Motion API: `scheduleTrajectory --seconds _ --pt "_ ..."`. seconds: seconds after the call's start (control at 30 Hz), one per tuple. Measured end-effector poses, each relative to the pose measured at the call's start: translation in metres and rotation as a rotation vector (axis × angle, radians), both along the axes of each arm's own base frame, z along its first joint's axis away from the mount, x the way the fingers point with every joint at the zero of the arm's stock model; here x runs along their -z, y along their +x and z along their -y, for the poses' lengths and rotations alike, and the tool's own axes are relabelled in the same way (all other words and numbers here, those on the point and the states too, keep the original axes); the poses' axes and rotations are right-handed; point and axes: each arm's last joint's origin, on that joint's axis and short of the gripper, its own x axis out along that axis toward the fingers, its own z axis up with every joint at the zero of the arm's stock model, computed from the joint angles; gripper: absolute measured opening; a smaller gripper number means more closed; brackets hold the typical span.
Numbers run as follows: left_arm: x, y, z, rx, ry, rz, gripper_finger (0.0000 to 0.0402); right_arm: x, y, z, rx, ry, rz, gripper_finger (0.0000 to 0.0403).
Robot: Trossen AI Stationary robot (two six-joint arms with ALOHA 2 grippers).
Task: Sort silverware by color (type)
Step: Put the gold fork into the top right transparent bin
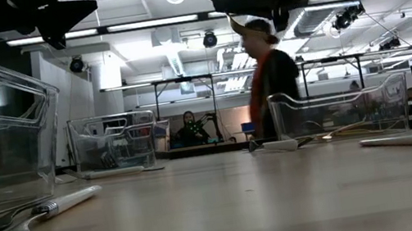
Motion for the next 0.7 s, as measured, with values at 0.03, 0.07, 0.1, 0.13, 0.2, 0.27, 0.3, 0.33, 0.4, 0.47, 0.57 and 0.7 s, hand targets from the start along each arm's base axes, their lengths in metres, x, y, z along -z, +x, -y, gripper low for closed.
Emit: scheduleTrajectory --seconds 0.03,0.07,0.1,0.13,0.2,0.27,0.3,0.33,0.4,0.47,0.57,0.7 --pt "0.0 0.0 0.0 0.0 0.0 0.0 0.0211 0.0 0.0 0.0 0.0 0.0 0.0 0.0005" --pt "0.0 0.0 0.0 0.0 0.0 0.0 0.0211 0.0 0.0 0.0 0.0 0.0 0.0 0.0005" --pt "-0.0001 0.0 0.0 0.0 0.0 0.0 0.0211 0.0 0.0 0.0 0.0 0.0 0.0 0.0005" --pt "0.0 0.0 0.0 0.0 0.0 0.0 0.0211 0.0 0.0 0.0 0.0 0.0 0.0 0.0005" --pt "0.0 0.0 0.0 0.0 0.0 0.0 0.0211 0.0 0.0 0.0 0.0 0.0 0.0 0.0005" --pt "-0.0001 0.0 0.0 0.0 0.0 0.0 0.0211 0.0 0.0 -0.0002 -0.006 0.0 0.0 0.0005" --pt "0.0 0.0 0.0 0.001 0.0 0.0 0.0211 -0.0001 0.0001 -0.0004 -0.012 0.0 0.0 0.0005" --pt "-0.0001 0.0 0.0 0.0 0.0 0.0 0.0211 -0.0001 0.0001 -0.0004 -0.015 0.0 0.0 0.0005" --pt "-0.0001 0.0 0.0 0.001 0.0 0.0 0.0211 -0.0001 0.0001 -0.0004 -0.016 -0.007 -0.001 0.0005" --pt "0.0 0.0 0.0 0.001 0.0 0.0 0.0211 -0.0001 0.0001 -0.0005 -0.016 -0.009 -0.001 0.0005" --pt "0.0 0.0 0.0 0.001 0.0 0.0 0.0211 -0.0001 0.0001 -0.0005 -0.017 -0.01 -0.001 0.0005" --pt "0.0 0.0 0.0 0.001 0.0 0.0 0.0211 -0.0001 0.0001 -0.0007 -0.021 -0.02 -0.002 0.0005"
